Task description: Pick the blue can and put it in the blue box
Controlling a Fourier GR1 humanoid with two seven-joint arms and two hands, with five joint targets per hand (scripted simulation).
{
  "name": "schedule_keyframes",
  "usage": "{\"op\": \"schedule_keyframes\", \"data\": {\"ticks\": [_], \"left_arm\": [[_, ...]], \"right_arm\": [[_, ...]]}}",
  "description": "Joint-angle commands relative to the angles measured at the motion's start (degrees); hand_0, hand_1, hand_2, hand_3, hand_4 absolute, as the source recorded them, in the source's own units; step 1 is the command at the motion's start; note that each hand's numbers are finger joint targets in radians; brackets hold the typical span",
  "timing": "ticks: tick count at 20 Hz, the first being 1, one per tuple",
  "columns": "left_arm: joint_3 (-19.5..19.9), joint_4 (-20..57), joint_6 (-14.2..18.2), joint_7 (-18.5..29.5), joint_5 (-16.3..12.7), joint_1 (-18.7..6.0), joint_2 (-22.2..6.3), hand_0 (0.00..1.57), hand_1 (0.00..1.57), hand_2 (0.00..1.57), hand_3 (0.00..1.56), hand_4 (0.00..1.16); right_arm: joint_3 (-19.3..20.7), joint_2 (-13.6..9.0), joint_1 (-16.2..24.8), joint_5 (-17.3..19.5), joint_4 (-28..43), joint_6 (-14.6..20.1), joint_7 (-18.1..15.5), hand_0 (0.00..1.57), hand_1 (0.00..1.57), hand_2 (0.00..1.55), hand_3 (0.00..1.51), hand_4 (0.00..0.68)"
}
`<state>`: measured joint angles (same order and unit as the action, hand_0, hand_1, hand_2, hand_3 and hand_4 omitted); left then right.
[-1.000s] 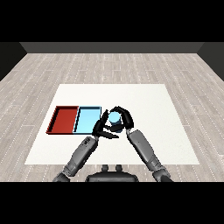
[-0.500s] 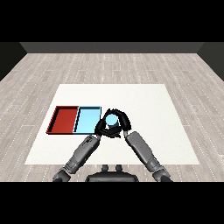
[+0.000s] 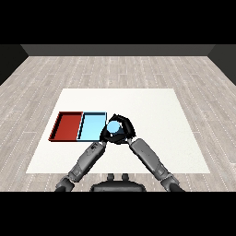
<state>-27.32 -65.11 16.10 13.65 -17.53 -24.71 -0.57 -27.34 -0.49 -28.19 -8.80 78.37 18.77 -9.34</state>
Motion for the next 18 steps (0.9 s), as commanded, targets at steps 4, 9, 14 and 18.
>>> {"op": "schedule_keyframes", "data": {"ticks": [4,9,14,18], "left_arm": [[-3.79,3.09,7.44,-5.12,4.35,-4.09,0.52,0.00,0.00,0.00,0.00,0.00],[-2.53,6.17,8.35,-2.72,4.78,-7.59,0.45,0.00,0.00,0.00,0.00,0.21],[-4.03,7.31,11.30,0.55,0.57,-6.12,0.44,0.78,0.78,0.79,0.20,0.64],[-7.26,6.38,14.79,-1.26,-4.13,-8.74,0.46,0.70,0.70,0.78,0.56,0.66]], "right_arm": [[-0.54,0.45,-2.44,-3.75,-3.71,0.11,-1.62,1.48,1.48,1.46,1.41,0.572],[-2.25,0.41,-0.59,-2.84,-2.98,-1.09,-2.43,1.47,1.47,1.46,1.40,0.559],[-1.26,-0.14,-0.92,-3.85,1.69,-0.19,1.65,1.48,1.48,1.46,1.41,0.587],[-1.75,0.40,1.35,-3.48,-0.65,-1.63,-2.76,1.48,1.48,1.45,1.40,0.592]]}}
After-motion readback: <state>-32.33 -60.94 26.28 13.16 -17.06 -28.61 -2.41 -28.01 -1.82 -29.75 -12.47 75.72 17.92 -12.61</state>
